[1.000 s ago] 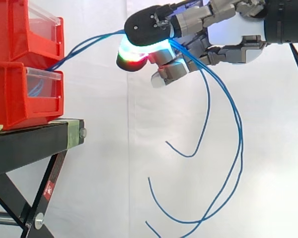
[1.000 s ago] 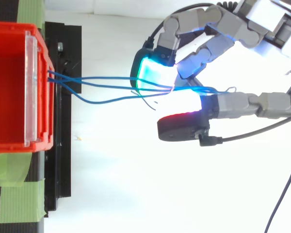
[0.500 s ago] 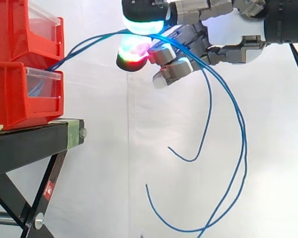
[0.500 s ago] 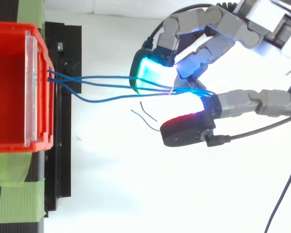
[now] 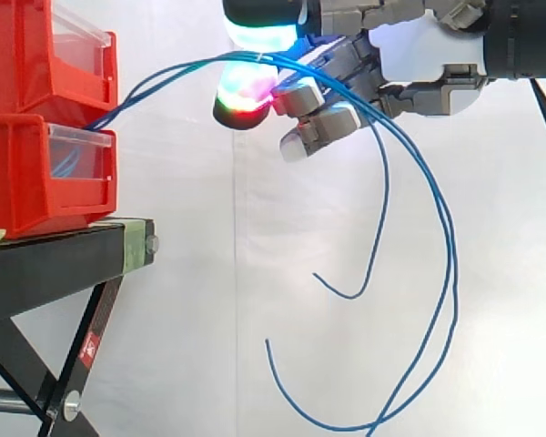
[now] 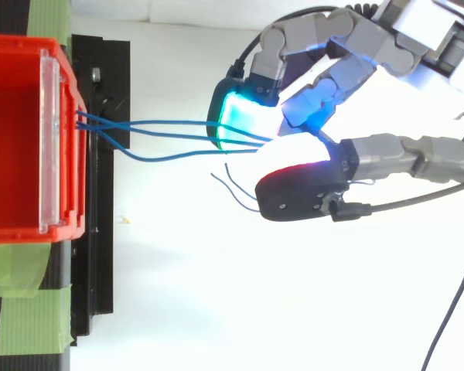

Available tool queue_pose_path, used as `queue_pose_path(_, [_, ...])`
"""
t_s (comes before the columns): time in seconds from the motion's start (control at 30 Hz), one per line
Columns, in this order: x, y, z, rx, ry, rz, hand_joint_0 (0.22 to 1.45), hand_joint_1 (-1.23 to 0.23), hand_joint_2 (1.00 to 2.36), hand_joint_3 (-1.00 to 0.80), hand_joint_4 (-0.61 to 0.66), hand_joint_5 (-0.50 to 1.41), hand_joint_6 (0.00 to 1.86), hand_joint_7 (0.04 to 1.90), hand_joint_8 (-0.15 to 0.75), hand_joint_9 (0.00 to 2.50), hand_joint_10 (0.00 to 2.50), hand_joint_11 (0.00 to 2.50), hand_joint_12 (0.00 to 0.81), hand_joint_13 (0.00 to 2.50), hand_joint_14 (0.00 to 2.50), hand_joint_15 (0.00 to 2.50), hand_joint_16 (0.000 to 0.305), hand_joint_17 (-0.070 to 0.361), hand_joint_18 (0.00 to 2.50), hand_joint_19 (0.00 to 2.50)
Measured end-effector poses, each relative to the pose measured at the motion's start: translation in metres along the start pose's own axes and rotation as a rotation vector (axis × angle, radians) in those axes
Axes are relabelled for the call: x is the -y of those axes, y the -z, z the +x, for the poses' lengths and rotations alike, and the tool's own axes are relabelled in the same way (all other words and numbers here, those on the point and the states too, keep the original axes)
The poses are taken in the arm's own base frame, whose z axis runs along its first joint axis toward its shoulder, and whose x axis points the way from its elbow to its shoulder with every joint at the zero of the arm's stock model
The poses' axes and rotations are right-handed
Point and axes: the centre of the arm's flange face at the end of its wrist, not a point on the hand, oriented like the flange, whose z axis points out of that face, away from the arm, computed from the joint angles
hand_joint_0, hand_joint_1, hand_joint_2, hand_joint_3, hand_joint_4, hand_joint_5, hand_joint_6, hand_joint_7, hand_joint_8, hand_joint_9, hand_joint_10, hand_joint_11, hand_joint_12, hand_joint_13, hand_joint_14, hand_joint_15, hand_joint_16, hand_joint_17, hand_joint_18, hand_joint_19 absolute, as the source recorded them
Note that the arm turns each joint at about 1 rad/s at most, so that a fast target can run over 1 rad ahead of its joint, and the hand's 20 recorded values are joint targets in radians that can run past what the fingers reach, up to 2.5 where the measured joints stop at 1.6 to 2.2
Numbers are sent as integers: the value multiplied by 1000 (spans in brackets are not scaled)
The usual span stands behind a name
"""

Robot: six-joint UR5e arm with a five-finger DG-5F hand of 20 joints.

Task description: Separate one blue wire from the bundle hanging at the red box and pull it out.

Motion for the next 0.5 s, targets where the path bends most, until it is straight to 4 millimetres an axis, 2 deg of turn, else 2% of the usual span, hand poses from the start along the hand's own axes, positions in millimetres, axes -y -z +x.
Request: queue_pose_path(0.5, [-2, -2, 0, 10, -11, -13, 639, -600, 1023, -193, 211, -194, 779, 1034, 320, 1189, 0, 1796, 325, 1368, 2, 1656, 48, 108, 592, 659])
